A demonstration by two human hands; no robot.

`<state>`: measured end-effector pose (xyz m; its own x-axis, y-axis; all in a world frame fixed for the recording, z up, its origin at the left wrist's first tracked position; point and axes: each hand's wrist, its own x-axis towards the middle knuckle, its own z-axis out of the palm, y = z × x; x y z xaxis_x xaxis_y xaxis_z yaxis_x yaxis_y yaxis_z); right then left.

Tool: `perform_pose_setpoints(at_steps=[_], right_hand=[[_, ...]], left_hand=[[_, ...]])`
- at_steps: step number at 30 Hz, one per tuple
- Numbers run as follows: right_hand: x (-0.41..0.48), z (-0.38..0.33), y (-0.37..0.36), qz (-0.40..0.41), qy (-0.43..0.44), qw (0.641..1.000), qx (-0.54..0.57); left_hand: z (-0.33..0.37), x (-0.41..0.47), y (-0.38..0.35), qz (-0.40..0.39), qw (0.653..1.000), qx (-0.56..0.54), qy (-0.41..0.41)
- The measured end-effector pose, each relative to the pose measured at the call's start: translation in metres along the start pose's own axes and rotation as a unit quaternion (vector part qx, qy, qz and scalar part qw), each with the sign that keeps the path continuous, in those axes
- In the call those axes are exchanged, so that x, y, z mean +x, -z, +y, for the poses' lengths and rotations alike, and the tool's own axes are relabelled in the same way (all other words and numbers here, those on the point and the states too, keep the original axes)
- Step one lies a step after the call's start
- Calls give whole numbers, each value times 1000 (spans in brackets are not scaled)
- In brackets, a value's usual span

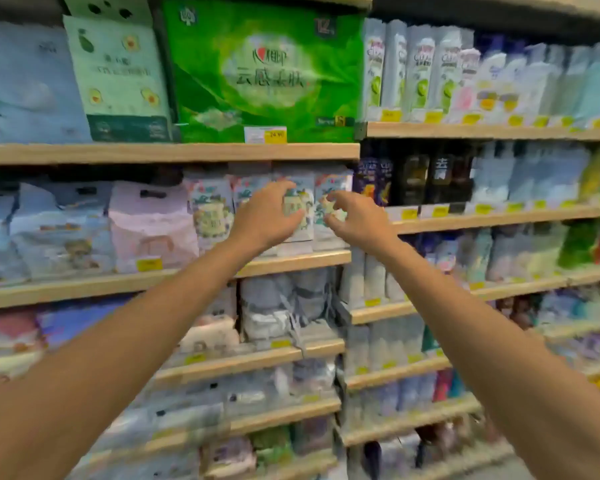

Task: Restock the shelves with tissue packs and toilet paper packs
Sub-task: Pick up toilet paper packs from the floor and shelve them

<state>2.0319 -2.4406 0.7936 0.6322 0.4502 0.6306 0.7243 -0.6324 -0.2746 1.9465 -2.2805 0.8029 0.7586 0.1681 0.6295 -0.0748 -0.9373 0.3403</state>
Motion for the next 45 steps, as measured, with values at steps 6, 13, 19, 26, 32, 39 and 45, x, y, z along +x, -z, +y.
perform_pose_setpoints(at_steps=[6,13,19,26,32,39,45], right_hand=[[-150,93,-9,-111,-87,990,-3],[-306,190,-7,-178,-243,953,22],[-452,249,-26,-212,-424,880,36],[-605,275,-81,-219,-610,759,61],[-729,302,-180,-183,-721,663,84],[-879,348,-316,-175,-784,587,98],[-996,406,-420,-143,-816,558,51]], left_hand=[[64,-99,-122,-175,984,3,18],[124,-184,-246,-359,933,-19,-3],[166,-276,-358,-497,865,-52,-41],[168,-405,-468,-617,784,-71,1],[137,-523,-579,-665,730,-84,133],[78,-666,-716,-668,714,-79,193],[34,-772,-844,-650,740,-30,168]])
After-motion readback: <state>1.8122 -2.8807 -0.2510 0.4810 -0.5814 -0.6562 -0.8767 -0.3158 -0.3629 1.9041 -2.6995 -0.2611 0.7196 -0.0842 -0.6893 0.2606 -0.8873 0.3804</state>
